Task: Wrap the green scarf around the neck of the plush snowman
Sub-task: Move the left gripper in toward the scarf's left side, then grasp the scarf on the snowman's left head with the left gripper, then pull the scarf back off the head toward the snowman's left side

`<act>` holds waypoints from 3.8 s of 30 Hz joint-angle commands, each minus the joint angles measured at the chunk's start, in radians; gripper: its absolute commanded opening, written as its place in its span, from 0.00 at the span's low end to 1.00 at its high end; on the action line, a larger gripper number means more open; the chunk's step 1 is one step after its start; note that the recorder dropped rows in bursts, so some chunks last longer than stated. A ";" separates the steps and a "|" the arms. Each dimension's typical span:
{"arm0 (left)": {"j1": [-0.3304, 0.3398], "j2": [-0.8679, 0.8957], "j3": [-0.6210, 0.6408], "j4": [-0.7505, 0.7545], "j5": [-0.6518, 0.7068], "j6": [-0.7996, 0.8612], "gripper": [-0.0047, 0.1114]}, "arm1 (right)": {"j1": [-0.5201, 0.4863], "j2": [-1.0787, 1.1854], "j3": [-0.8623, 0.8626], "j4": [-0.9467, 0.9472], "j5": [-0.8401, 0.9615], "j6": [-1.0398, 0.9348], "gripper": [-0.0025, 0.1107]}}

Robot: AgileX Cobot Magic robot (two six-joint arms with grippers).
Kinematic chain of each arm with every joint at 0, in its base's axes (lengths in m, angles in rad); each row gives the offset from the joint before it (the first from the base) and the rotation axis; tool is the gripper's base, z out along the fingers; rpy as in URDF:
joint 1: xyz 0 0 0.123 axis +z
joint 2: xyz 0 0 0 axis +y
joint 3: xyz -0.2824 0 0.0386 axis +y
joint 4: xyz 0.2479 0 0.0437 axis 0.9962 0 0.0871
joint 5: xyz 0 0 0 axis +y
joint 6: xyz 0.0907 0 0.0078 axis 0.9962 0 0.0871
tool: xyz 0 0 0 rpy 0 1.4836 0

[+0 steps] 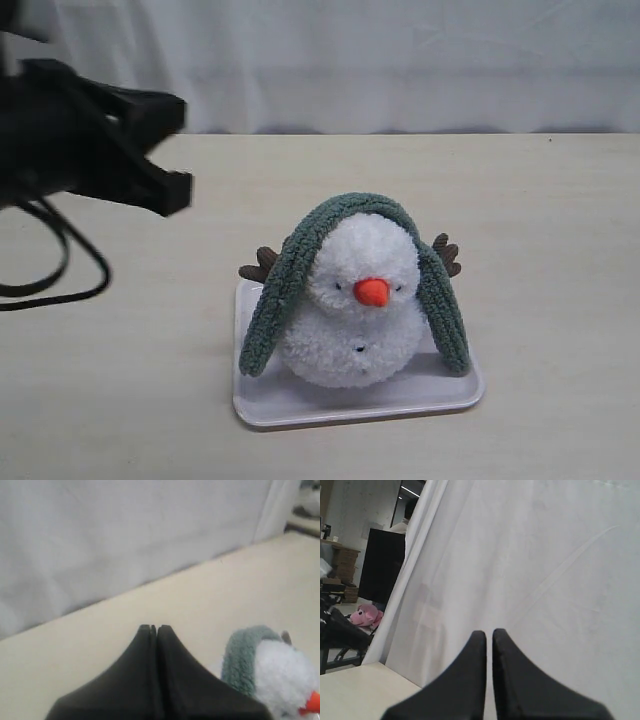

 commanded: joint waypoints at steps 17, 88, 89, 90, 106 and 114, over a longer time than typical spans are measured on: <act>-0.087 0.373 -0.243 0.539 0.082 0.158 0.04 | 0.002 -0.003 0.012 -0.005 -0.013 -0.004 0.06; -0.047 0.547 -0.373 -0.846 0.277 0.938 0.04 | 0.002 -0.003 0.012 -0.007 -0.009 -0.011 0.06; -0.047 0.547 -0.373 -0.848 0.281 0.938 0.04 | 0.002 -0.003 0.012 -0.007 -0.009 -0.011 0.06; -0.047 0.547 -0.373 -0.848 0.288 0.938 0.04 | 0.002 -0.003 0.012 -0.007 -0.009 -0.011 0.06; -0.047 0.547 -0.376 -0.874 0.338 0.943 0.35 | 0.002 -0.003 0.012 -0.007 -0.009 -0.011 0.06; -0.047 0.547 -0.376 -0.863 0.367 0.945 0.10 | 0.002 -0.003 0.012 -0.007 -0.009 -0.011 0.06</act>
